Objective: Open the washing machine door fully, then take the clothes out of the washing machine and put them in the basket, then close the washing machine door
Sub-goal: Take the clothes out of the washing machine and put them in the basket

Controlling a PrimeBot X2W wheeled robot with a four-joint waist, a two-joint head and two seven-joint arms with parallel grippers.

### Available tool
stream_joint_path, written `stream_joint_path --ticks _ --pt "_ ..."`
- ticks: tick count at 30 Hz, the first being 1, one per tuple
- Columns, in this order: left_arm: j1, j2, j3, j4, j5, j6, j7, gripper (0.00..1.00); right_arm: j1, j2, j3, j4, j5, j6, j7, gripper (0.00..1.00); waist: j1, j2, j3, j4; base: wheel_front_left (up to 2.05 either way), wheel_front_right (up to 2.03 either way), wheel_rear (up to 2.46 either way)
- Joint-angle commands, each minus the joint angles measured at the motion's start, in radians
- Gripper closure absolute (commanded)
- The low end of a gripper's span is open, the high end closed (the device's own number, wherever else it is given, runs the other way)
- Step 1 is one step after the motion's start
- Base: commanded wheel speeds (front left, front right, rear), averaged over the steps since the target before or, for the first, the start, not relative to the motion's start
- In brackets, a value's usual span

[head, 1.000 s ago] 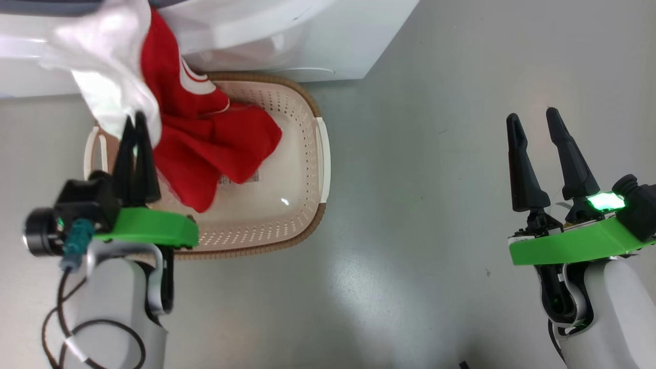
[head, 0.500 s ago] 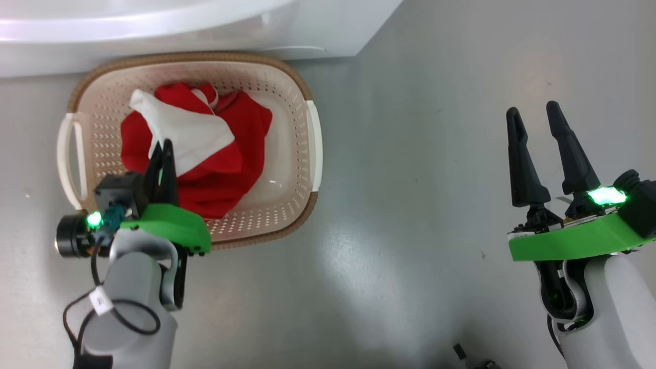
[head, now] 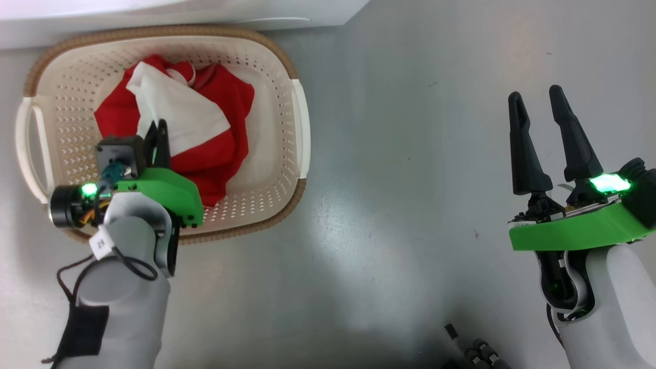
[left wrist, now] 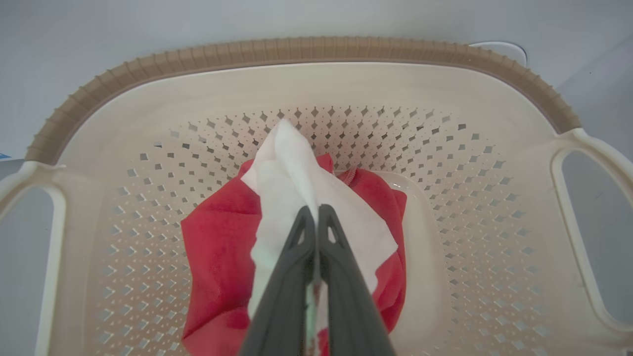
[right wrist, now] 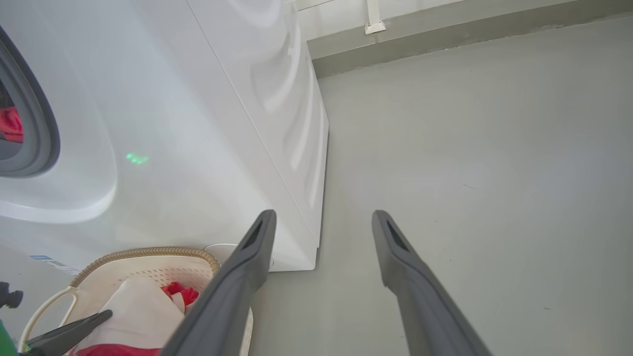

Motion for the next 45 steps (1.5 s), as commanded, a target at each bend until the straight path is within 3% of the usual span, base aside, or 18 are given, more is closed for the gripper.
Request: stream_joint_path --ticks 1,4,5,7,20,45 --pt "0.009 0.028 0.025 -0.002 0.008 -0.002 -0.005 0.81 0.009 0.001 0.021 -0.024 -0.001 0.007 -0.006 0.00 0.0000 -0.0001 0.004 -0.005 0.00 0.00 0.00" --pt "-0.001 0.028 0.029 0.007 0.008 -0.001 -0.005 0.48 0.008 0.001 0.018 -0.024 -0.001 0.007 -0.006 0.00 0.0000 -0.0001 0.004 -0.006 0.00 0.00 0.00" --pt "-0.003 0.028 0.030 0.008 0.008 -0.001 -0.005 0.12 0.008 0.001 0.017 -0.023 -0.001 0.007 -0.006 0.00 0.0000 -0.0001 0.003 -0.005 0.00 0.00 0.00" --pt "-0.003 0.029 0.037 0.004 0.005 -0.001 -0.005 0.00 0.009 0.001 0.014 -0.022 -0.002 0.007 -0.006 0.00 0.0000 -0.0001 0.000 -0.003 0.00 0.00 0.00" --pt "0.073 0.025 0.060 -0.066 0.004 -0.016 -0.005 0.00 0.026 -0.022 0.015 0.009 -0.002 0.007 -0.006 0.00 0.0000 -0.0001 -0.106 0.021 0.00 0.00 0.00" --pt "0.423 0.017 0.083 -0.497 0.025 -0.046 -0.005 0.00 0.192 -0.052 0.019 0.067 -0.004 0.007 -0.006 0.00 0.0000 -0.0001 -0.465 0.058 0.00 0.00 0.00"
